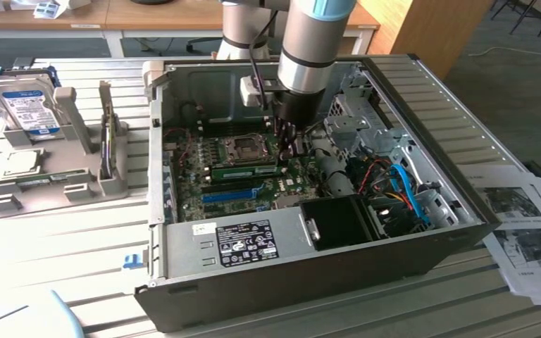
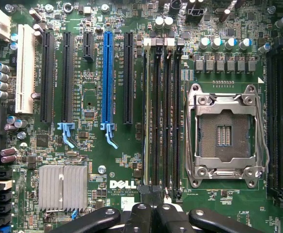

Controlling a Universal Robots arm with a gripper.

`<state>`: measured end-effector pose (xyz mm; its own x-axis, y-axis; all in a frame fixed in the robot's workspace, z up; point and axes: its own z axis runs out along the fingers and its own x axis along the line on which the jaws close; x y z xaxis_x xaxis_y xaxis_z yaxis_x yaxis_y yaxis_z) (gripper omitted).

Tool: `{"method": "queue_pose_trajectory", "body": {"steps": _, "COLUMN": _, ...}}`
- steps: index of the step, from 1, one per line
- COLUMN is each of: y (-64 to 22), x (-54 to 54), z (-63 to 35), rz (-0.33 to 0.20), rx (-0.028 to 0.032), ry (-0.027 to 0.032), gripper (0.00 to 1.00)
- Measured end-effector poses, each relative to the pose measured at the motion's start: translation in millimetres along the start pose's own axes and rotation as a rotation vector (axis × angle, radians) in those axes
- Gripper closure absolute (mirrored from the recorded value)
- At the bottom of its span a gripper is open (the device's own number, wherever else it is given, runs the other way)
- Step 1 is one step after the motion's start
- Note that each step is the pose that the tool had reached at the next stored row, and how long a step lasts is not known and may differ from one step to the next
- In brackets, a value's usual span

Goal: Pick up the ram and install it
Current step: 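Press down the ram until it locks into place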

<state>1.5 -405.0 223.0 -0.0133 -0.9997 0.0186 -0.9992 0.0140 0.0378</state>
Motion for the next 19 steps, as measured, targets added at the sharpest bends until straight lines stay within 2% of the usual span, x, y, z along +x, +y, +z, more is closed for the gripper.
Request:
{"method": "queue_pose_trajectory", "body": {"steps": 7, "y": 0.0, "x": -0.1, "z": -0.5, "rz": 0.000, "rx": 0.0002, "ry": -0.0010, "gripper": 0.91}}
{"method": "queue_pose_trajectory", "body": {"steps": 19, "y": 0.6, "x": 0.3, "z": -15.6, "rz": 0.000, "rx": 0.0000, "ry": 0.0001, "gripper": 0.91}}
